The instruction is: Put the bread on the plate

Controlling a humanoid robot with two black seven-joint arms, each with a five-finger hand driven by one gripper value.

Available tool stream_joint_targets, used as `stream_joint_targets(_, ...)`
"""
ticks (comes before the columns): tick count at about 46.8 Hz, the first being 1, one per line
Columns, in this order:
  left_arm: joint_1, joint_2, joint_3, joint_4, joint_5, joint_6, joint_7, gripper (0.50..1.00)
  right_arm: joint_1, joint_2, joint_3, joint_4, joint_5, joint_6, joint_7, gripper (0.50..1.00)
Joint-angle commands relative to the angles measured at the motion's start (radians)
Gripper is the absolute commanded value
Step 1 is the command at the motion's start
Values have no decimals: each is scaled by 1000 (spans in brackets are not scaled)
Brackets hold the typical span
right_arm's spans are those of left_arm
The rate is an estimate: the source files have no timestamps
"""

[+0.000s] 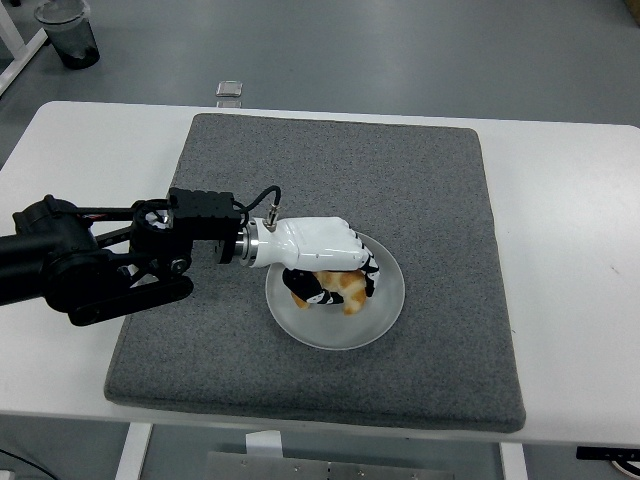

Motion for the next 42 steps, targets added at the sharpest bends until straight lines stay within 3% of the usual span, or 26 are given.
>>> stream_joint_targets(1,0,-2,0,2,1,0,0,500,0,0,0,0,0,0,0,930)
stream_joint_targets(30,14,-3,9,11,-2,4,-1,505,0,0,0,0,0,0,0,930)
stream_joint_targets(42,16,-5,0,11,-16,9,-3,859,0,0,0,0,0,0,0,932)
